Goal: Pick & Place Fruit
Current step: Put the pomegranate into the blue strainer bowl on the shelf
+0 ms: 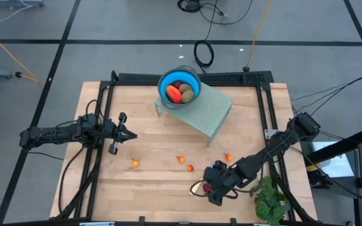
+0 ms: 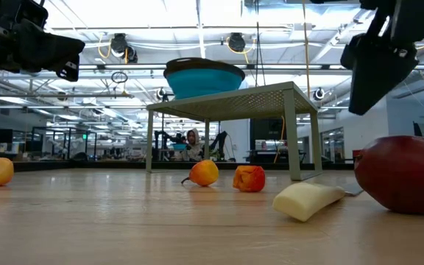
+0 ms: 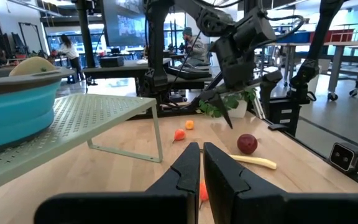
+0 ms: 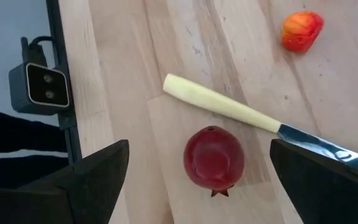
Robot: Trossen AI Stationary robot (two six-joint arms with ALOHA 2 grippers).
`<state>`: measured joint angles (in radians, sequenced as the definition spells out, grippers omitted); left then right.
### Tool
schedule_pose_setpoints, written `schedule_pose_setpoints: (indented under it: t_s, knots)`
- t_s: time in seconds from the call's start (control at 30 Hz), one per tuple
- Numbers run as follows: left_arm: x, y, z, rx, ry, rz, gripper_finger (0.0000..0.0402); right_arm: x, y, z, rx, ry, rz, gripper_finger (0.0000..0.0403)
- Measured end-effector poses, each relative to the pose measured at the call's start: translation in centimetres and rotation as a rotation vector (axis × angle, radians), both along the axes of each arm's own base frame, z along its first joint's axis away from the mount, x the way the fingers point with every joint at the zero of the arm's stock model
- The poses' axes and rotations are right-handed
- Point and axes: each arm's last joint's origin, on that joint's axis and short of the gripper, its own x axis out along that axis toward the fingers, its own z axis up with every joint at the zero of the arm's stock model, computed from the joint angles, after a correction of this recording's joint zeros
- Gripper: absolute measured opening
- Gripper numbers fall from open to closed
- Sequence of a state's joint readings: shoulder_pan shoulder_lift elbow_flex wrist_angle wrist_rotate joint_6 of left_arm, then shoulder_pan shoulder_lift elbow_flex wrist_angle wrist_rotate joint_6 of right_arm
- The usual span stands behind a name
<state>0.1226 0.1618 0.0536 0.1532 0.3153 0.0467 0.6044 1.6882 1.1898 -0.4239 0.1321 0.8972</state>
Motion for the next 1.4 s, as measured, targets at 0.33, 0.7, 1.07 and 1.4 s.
schedule_pose_setpoints:
  t_s: [0.33,0.7,1.07,1.4]
  knots:
    - [0.0,0.0,0.0,0.0,0.0,0.0,0.0024,-0.3,-0.2,-1.5,0.011,-0.035,0.024,0.0385]
    - [0.0,0.0,0.0,0.001,0.0,0.0,0.0024,-0.4,-0.2,-1.9,0.005,-0.052,0.046,0.0385]
    - [0.0,0.0,0.0,0.001,0.0,0.001,0.0024,0.0,0.7,-5.1,-0.014,0.031,0.066,0.0385]
    - [0.0,0.0,0.0,0.001,-0.001,0.001,0.0024,0.3,0.9,-6.6,0.018,0.089,-0.015,0.0384]
